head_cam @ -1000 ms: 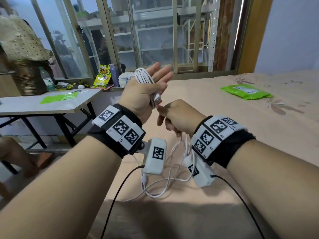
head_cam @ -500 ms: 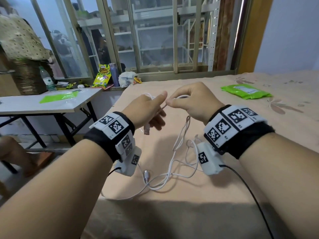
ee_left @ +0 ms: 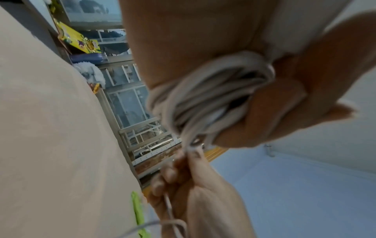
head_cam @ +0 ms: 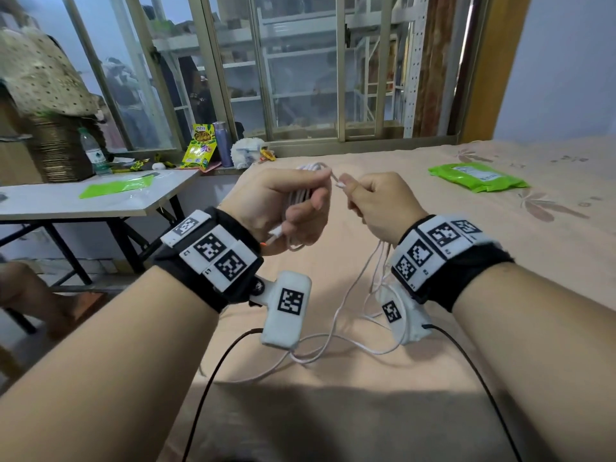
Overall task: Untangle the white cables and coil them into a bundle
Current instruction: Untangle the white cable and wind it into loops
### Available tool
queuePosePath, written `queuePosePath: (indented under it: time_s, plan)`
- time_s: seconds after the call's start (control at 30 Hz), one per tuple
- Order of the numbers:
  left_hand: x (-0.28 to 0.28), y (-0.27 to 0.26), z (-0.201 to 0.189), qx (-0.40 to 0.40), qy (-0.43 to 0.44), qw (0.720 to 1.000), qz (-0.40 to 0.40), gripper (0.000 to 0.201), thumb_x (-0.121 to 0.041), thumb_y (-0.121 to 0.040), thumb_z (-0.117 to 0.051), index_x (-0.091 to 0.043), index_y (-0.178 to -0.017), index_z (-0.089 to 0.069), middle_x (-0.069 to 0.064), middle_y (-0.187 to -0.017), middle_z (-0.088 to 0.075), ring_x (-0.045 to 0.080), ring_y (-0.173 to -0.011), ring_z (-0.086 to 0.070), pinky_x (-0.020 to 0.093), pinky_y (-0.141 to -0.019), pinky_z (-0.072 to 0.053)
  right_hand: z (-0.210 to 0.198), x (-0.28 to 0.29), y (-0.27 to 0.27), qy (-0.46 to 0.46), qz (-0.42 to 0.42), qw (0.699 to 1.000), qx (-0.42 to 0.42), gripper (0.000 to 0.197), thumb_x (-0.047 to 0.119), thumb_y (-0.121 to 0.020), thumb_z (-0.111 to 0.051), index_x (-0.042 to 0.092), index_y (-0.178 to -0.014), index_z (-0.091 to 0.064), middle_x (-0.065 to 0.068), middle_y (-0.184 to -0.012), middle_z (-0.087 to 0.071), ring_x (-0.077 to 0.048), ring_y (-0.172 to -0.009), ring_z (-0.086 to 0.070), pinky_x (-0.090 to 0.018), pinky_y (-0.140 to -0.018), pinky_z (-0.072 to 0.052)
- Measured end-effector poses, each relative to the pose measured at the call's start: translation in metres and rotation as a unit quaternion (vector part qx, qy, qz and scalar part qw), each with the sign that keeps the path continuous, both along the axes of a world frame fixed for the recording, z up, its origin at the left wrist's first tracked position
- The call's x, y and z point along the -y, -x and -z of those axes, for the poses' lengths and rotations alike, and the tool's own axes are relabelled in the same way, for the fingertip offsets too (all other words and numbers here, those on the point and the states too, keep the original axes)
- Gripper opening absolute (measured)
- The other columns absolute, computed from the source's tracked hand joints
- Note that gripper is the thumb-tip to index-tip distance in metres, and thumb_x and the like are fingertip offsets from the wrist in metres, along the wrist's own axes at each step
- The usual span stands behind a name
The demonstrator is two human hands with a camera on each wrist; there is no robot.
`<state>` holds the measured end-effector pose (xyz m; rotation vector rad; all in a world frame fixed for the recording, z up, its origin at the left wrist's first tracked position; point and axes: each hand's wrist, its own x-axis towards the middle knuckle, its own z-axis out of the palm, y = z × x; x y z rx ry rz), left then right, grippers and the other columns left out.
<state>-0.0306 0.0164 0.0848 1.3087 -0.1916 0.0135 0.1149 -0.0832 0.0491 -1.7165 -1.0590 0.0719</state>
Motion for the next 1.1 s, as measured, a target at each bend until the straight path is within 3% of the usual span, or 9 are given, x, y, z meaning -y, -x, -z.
queuePosePath:
  time_s: [0.17,0.3,0.47,0.63,0.73,0.83,0.93,1.0,1.1]
  plan:
    - [0.013,-0.007,-0.01,0.049,0.115,0.986,-0.108,0.031,-0.026,-0.087,-0.049,-0.006,-0.08,-0.073,-0.003,-0.053,-0.059,0.008,-0.044,-0.055,0.017,-0.047,-0.041,0.001,-0.002,0.017,0.027,-0.089,0.995,0.031,0.036,0.026,-0.1,-0.044,0.019,-0.068,-0.058,0.003,-0.057,-0.057,-0.008,-0.045,-0.046,-0.027,-0.055,-0.037]
    - [0.02,-0.014,-0.012,0.096,0.177,0.95,-0.239,0.03,-0.003,-0.09,-0.044,-0.002,-0.115,-0.06,0.004,-0.088,-0.074,0.014,-0.079,-0.072,0.019,-0.069,-0.054,0.001,-0.001,0.035,0.099,-0.143,0.985,-0.014,0.011,0.023,-0.097,-0.048,0.021,-0.096,-0.059,-0.005,-0.063,-0.065,-0.017,-0.043,-0.047,-0.026,-0.049,-0.039]
    - [0.011,-0.026,-0.003,0.121,0.06,0.906,-0.402,0.054,0.023,-0.086,-0.038,0.003,-0.136,-0.042,0.016,-0.122,-0.063,0.026,-0.114,-0.062,0.023,-0.083,-0.052,0.004,0.005,0.041,0.193,-0.152,0.966,0.083,0.009,0.018,-0.089,-0.06,0.022,-0.09,-0.068,0.0,-0.058,-0.064,-0.005,-0.044,-0.054,-0.025,-0.054,-0.044]
    - [0.005,-0.027,0.016,0.021,-0.304,0.812,-0.498,0.036,0.011,-0.086,-0.053,-0.006,-0.118,-0.056,0.008,-0.105,-0.069,0.02,-0.095,-0.067,0.026,-0.068,-0.058,-0.002,0.007,0.029,0.139,-0.089,0.981,0.098,0.008,0.021,-0.081,-0.069,0.02,-0.074,-0.071,-0.002,-0.065,-0.063,-0.022,-0.063,-0.059,-0.03,-0.063,-0.046]
    - [0.002,-0.022,0.015,-0.039,-0.292,0.827,-0.478,0.022,0.015,-0.085,-0.049,0.004,-0.102,-0.058,0.015,-0.087,-0.068,0.021,-0.071,-0.067,0.025,-0.05,-0.056,-0.006,0.011,0.023,0.12,-0.09,0.983,0.108,0.017,0.008,-0.078,-0.066,0.023,-0.08,-0.074,0.003,-0.075,-0.065,-0.019,-0.073,-0.06,-0.03,-0.072,-0.049]
    - [0.001,-0.015,0.01,-0.1,-0.316,0.835,-0.439,0.014,0.011,-0.084,-0.051,0.009,-0.091,-0.064,0.018,-0.072,-0.067,0.017,-0.051,-0.066,0.023,-0.048,-0.054,-0.011,0.015,0.022,0.064,-0.103,0.99,0.075,0.031,-0.002,-0.077,-0.066,0.027,-0.069,-0.069,0.012,-0.065,-0.061,-0.003,-0.062,-0.055,-0.02,-0.065,-0.045]
    - [0.008,-0.008,0.007,-0.132,-0.25,0.887,-0.366,0.024,-0.012,-0.094,-0.055,0.009,-0.085,-0.061,0.023,-0.069,-0.064,0.023,-0.049,-0.066,0.023,-0.049,-0.049,-0.014,0.017,0.022,0.028,-0.095,0.995,0.003,0.035,-0.009,-0.074,-0.064,0.025,-0.064,-0.067,0.016,-0.051,-0.061,0.005,-0.051,-0.054,-0.009,-0.054,-0.041]
    - [0.007,-0.006,0.005,-0.154,-0.268,0.895,-0.321,0.039,-0.031,-0.095,-0.054,0.005,-0.083,-0.062,0.02,-0.067,-0.067,0.025,-0.05,-0.065,0.023,-0.049,-0.044,-0.015,0.017,0.023,0.012,-0.077,0.996,-0.033,0.032,-0.009,-0.073,-0.062,0.02,-0.062,-0.067,0.017,-0.042,-0.056,0.005,-0.042,-0.05,-0.009,-0.047,-0.038]
    - [0.001,-0.001,0.004,-0.184,-0.298,0.895,-0.276,0.036,-0.031,-0.091,-0.059,0.003,-0.081,-0.064,0.017,-0.065,-0.069,0.023,-0.048,-0.063,0.025,-0.052,-0.044,-0.018,0.017,0.019,-0.024,-0.054,0.994,-0.089,0.024,-0.006,-0.073,-0.06,0.012,-0.061,-0.07,0.007,-0.046,-0.058,-0.012,-0.046,-0.049,-0.021,-0.049,-0.038]
